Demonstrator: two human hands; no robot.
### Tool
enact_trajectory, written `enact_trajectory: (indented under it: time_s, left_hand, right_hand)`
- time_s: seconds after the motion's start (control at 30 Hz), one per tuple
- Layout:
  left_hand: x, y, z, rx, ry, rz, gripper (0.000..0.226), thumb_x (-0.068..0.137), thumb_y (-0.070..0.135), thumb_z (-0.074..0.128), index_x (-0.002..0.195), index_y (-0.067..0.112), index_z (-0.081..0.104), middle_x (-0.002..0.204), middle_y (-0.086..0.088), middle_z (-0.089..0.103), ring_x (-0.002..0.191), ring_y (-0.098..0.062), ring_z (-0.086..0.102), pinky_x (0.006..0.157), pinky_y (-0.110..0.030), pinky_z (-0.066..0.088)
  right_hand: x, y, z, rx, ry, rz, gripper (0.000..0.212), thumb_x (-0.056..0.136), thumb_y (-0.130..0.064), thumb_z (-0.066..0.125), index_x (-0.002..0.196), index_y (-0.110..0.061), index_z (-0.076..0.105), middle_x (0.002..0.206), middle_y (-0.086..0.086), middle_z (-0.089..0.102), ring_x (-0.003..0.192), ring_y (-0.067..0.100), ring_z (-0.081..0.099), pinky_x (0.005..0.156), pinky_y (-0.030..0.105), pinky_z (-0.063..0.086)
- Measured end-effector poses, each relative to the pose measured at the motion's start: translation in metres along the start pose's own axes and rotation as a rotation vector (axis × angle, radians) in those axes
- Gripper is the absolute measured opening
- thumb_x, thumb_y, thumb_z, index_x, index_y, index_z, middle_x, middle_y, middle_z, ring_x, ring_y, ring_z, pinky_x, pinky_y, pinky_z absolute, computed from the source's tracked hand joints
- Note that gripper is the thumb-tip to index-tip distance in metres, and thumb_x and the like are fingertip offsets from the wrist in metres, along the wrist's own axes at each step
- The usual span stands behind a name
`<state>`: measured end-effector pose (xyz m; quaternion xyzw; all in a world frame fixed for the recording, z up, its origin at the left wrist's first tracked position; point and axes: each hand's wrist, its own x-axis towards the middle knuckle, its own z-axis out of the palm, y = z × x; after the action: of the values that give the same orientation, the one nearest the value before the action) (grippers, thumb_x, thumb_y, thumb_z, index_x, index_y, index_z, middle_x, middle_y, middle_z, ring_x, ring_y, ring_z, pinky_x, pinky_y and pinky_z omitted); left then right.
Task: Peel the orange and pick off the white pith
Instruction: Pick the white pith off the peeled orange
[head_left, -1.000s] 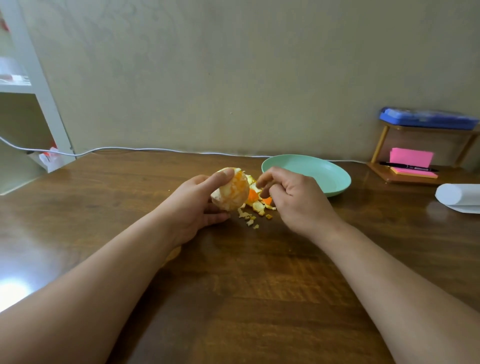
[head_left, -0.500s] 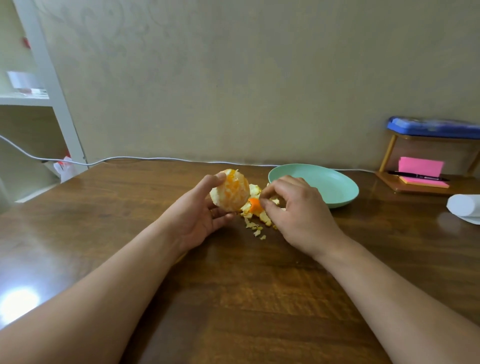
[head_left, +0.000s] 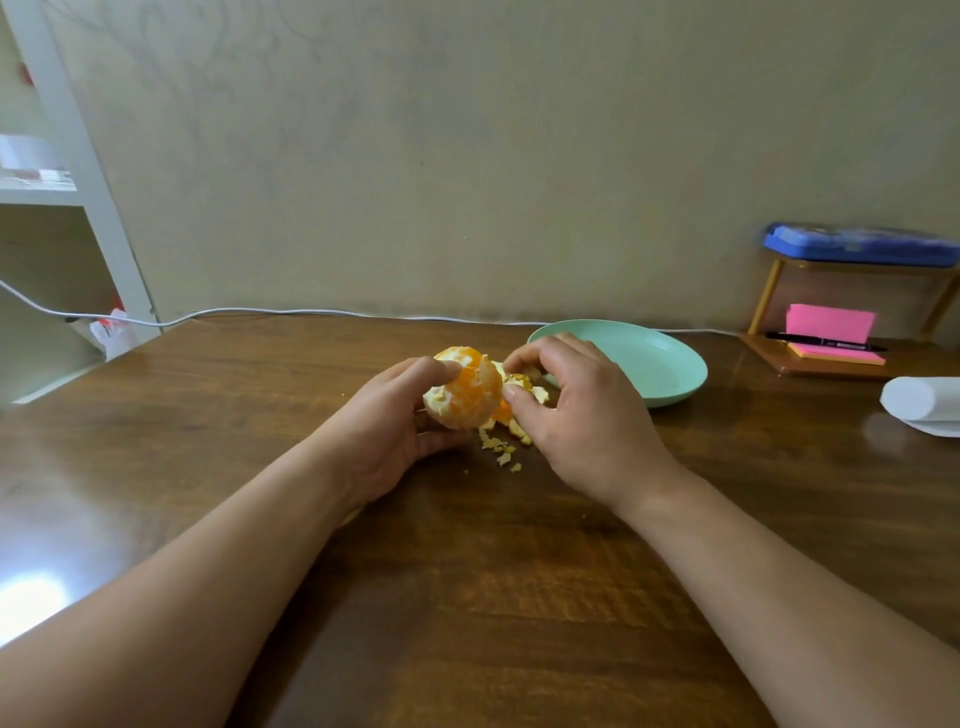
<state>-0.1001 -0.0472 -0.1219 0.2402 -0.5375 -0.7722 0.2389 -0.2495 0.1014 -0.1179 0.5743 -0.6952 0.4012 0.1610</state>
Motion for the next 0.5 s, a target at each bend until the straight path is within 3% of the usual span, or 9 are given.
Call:
enact_trajectory:
  time_s: [0.2, 0.4, 0.5]
  left_hand:
    - [0.0012, -0.0039, 0.0001, 0.119, -0.013, 0.061, 0.061, 0.083, 0.034, 0.082, 0.137, 0.011, 0.065, 0.133, -0.018, 0.07, 0.115, -0.033, 0.075, 0.093, -0.046, 0.064]
    - [-0.0007, -0.0053, 0.004, 0.25, 0.064, 0.114, 0.051, 0.091, 0.033, 0.083, 0.135, 0.017, 0.063, 0.131, -0.014, 0.069, 0.113, -0.032, 0.074, 0.094, -0.049, 0.065]
    - [-0.0027, -0.0048, 0.0052, 0.268, 0.071, 0.14, 0.047, 0.093, 0.03, 0.08, 0.134, 0.016, 0.063, 0.129, -0.014, 0.069, 0.112, -0.032, 0.074, 0.089, -0.045, 0.066]
  right_hand:
    - [-0.0014, -0.0042, -0.0018, -0.03, -0.026, -0.015, 0.02, 0.098, -0.039, 0.075, 0.114, -0.027, 0.073, 0.104, -0.012, 0.071, 0.095, 0.006, 0.063, 0.079, 0.025, 0.058]
    - [0.0018, -0.0076, -0.0021, -0.181, -0.027, -0.087, 0.016, 0.098, -0.036, 0.073, 0.095, -0.021, 0.073, 0.083, -0.006, 0.068, 0.074, 0.013, 0.058, 0.062, 0.029, 0.046]
    - [0.0031, -0.0102, -0.0001, -0.197, -0.008, -0.108, 0.015, 0.096, -0.033, 0.073, 0.089, -0.02, 0.069, 0.079, -0.005, 0.065, 0.071, 0.015, 0.055, 0.061, 0.029, 0.038]
